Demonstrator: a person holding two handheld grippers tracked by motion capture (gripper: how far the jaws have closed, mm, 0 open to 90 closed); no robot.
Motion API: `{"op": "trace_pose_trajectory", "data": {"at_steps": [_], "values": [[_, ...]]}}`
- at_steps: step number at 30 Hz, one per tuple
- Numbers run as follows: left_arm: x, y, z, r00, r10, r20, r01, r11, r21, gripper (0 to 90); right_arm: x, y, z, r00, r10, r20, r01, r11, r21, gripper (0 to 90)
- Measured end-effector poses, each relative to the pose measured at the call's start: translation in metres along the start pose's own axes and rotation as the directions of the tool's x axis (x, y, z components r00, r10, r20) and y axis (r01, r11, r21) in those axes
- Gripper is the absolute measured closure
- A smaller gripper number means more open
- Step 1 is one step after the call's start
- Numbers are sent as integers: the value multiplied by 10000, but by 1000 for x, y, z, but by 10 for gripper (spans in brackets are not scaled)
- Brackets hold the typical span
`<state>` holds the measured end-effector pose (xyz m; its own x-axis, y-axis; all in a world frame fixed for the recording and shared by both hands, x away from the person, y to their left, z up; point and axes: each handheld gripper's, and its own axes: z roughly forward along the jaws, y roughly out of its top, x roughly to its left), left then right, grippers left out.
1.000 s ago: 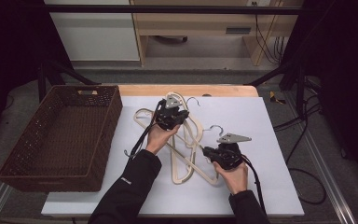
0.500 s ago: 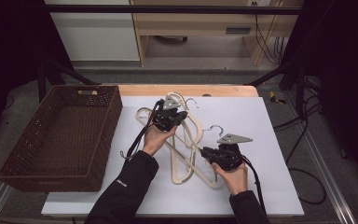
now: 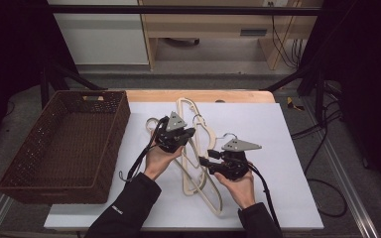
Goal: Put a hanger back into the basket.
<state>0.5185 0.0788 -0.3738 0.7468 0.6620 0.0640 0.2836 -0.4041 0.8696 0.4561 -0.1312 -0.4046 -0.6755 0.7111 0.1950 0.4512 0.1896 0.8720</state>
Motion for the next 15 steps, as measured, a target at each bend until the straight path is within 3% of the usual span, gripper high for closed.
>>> {"op": "trace_pose_trajectory", "data": {"at_steps": [4,5,8,9,10,11,15], "values": [[-3,-1,-7,10000,-46,-35,46,10000,-85,891,4,6,10,9998,211,-32,-211,9998,-27,564],[-3,-1,-10,10000,-18,-38,17,9999,-124,890,7,10,19,9995,319,-85,-318,9993,173,618],[-5,-2,-16,10000,-62,31,62,9998,-204,890,9,13,25,9991,418,-32,-417,9985,360,669],[-6,-2,-18,9999,-93,102,96,9997,-238,890,11,15,31,9983,576,-57,-572,9968,560,731],[-7,-2,-20,9999,-84,106,86,9997,-236,890,11,15,31,9983,576,-57,-572,9968,560,731],[-8,-3,-21,10000,-36,93,38,9997,-231,890,13,17,35,9972,700,-276,-680,9955,666,807],[-7,-5,-30,9999,-34,141,38,9996,-294,880,17,19,37,9969,783,-116,-770,9935,842,856]]}}
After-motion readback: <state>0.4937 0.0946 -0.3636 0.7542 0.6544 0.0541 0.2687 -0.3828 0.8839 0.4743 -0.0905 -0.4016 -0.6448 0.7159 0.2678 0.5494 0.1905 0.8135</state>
